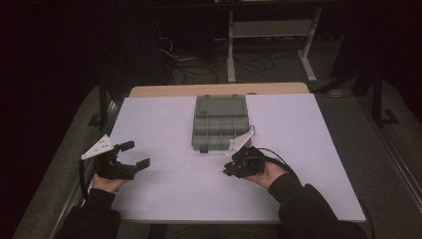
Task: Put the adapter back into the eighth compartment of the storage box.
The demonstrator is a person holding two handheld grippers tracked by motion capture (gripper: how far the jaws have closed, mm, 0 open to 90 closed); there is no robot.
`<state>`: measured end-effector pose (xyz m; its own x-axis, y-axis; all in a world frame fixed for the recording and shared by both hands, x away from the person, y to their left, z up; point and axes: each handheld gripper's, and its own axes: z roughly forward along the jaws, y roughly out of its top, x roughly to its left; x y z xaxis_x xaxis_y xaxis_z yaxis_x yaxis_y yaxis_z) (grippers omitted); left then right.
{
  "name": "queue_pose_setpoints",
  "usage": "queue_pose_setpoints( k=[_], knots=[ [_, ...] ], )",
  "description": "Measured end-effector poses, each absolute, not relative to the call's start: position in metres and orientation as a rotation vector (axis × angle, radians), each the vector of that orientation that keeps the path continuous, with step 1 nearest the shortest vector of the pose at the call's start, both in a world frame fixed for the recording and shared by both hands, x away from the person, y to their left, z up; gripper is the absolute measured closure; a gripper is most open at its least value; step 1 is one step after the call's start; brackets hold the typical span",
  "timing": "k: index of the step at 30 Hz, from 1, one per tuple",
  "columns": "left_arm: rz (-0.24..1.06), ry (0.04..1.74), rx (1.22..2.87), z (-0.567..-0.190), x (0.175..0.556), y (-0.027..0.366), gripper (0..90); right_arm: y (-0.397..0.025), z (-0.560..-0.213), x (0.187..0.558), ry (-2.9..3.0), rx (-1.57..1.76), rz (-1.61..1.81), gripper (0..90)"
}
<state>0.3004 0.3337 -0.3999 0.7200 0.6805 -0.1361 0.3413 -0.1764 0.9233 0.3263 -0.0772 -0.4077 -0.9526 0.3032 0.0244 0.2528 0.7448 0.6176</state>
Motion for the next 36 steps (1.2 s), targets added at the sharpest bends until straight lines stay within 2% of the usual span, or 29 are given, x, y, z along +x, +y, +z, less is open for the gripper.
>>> queue_pose_setpoints(
  k=[36],
  knots=[
    [0.371, 0.805, 1.782, -0.400, 0.300, 0.334, 0.0, -0.100, -0.381, 0.340, 2.757, 0.514, 1.072, 74.6]
  ],
)
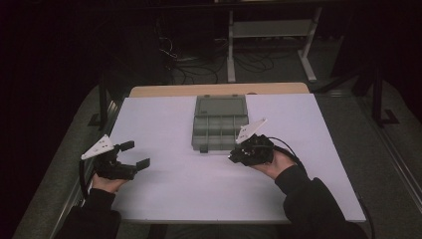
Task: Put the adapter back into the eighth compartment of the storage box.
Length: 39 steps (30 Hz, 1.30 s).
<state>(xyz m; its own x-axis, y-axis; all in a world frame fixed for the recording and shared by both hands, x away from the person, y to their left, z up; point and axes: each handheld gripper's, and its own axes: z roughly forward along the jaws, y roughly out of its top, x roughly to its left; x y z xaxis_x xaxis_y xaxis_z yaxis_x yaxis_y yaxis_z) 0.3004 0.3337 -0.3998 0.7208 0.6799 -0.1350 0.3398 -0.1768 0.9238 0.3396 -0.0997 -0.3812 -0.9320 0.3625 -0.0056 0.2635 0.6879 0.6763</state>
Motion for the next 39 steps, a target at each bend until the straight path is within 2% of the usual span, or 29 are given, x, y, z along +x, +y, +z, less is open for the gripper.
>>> queue_pose_setpoints(
  k=[24, 39],
  knots=[
    [0.368, 0.804, 1.782, -0.400, 0.300, 0.334, 0.0, -0.105, -0.357, 0.364, 2.720, 0.545, 1.060, 74.6],
    [0.367, 0.804, 1.783, -0.400, 0.301, 0.334, 0.0, -0.112, -0.356, 0.379, 2.705, 0.603, 1.047, 74.6]
  ],
)
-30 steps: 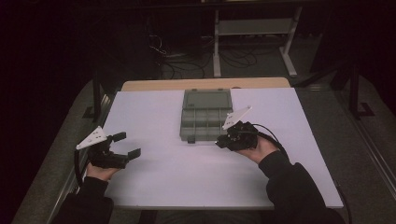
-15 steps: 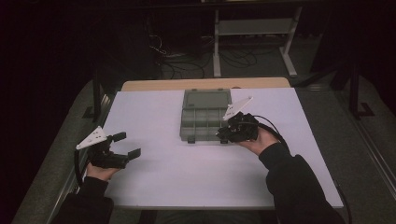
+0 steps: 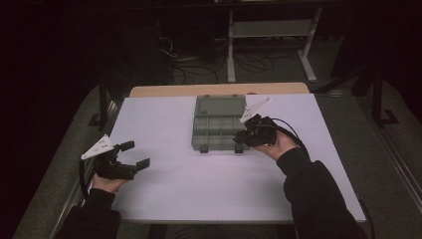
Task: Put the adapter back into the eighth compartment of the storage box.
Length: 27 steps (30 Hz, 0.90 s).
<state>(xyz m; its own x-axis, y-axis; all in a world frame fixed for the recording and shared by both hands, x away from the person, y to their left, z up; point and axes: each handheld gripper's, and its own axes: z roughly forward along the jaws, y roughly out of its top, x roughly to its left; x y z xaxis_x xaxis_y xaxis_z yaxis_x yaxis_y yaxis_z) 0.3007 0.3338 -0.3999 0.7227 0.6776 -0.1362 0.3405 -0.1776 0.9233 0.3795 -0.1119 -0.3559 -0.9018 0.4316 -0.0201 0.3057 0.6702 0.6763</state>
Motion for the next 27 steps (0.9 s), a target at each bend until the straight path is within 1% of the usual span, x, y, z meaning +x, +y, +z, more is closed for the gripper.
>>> queue_pose_setpoints(
  k=[18, 27],
  knots=[
    [0.366, 0.804, 1.781, -0.400, 0.301, 0.334, 0.0, -0.126, -0.364, 0.400, 2.671, 0.698, 1.052, 74.7],
    [0.366, 0.804, 1.781, -0.400, 0.301, 0.334, 0.0, -0.127, -0.371, 0.407, 2.665, 0.721, 1.049, 74.7]
  ],
)
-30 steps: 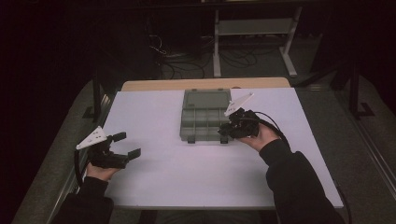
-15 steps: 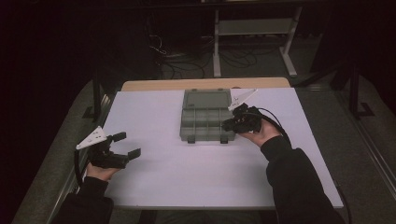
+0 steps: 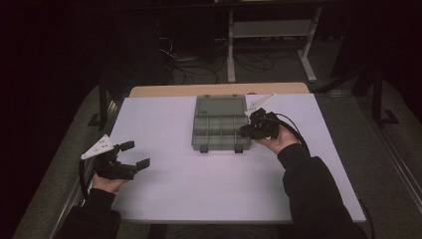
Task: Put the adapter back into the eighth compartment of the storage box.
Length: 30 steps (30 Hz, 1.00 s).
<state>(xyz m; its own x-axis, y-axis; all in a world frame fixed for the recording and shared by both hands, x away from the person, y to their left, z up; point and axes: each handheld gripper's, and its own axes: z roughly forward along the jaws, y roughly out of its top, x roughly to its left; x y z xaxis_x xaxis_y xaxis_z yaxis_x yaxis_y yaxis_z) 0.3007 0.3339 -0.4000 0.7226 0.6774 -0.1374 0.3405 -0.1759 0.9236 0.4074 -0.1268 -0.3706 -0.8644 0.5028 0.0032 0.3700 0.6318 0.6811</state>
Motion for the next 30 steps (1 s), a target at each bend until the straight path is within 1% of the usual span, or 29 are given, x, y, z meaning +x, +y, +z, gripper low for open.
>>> queue_pose_setpoints(
  k=[30],
  knots=[
    [0.366, 0.801, 1.783, -0.400, 0.300, 0.334, 0.0, -0.121, -0.404, 0.436, 2.696, 0.820, 0.985, 74.6]
  ],
)
